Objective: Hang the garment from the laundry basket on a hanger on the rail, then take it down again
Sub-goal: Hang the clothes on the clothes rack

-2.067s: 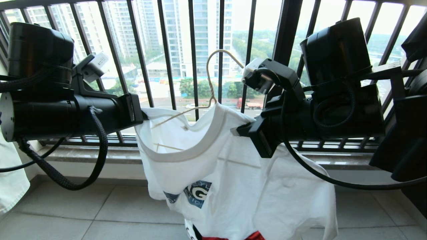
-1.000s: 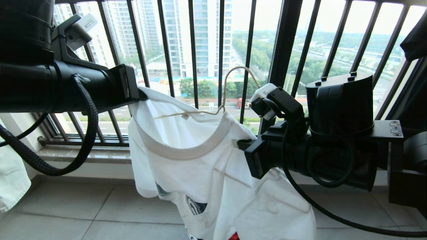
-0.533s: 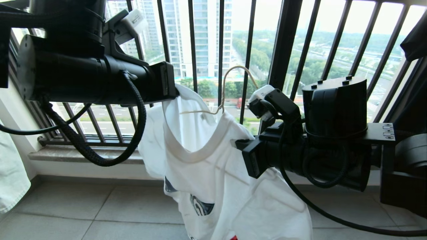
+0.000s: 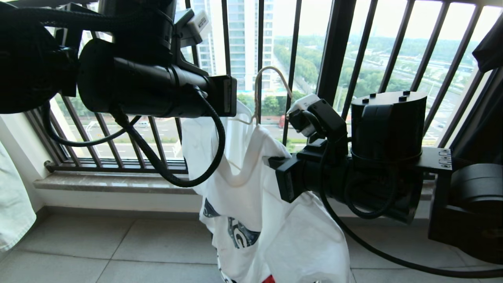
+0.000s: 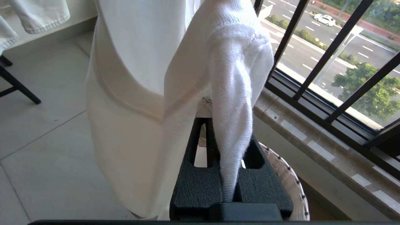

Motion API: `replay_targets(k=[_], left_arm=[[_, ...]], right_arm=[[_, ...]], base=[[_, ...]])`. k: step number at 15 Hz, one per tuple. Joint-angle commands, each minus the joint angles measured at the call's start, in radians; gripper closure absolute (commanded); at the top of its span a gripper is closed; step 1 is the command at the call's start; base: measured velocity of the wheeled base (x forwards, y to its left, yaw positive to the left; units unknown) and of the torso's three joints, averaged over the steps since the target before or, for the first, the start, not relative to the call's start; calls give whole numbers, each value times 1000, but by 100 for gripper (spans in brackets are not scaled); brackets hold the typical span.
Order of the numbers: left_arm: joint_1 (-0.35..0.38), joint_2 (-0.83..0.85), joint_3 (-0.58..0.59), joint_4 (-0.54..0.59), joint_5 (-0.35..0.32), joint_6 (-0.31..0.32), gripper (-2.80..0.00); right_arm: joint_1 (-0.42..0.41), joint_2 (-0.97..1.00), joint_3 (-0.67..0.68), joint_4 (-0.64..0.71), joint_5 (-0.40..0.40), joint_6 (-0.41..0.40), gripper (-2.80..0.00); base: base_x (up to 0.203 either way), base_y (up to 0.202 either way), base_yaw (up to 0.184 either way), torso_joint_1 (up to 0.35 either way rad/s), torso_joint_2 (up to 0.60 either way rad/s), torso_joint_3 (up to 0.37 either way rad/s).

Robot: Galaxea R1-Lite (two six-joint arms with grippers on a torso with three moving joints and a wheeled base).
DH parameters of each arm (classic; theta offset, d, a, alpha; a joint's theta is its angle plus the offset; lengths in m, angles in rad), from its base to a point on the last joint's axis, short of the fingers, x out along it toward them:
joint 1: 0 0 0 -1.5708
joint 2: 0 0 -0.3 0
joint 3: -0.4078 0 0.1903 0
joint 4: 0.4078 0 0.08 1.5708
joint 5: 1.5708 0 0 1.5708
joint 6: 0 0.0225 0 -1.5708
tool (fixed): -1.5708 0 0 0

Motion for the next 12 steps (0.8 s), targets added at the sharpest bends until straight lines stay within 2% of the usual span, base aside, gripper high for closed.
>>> replay_targets(k=[1, 12], left_arm=[[-13, 14, -8, 1, 1, 0, 0], [-44, -40, 25, 12, -2, -8, 0]], right_arm=[[0, 14, -1, -8, -1, 1, 0], [-4, 2, 0, -37, -2, 11, 0]], base=[[0, 0, 0, 0, 0, 0], [0, 0, 0, 0, 0, 0]])
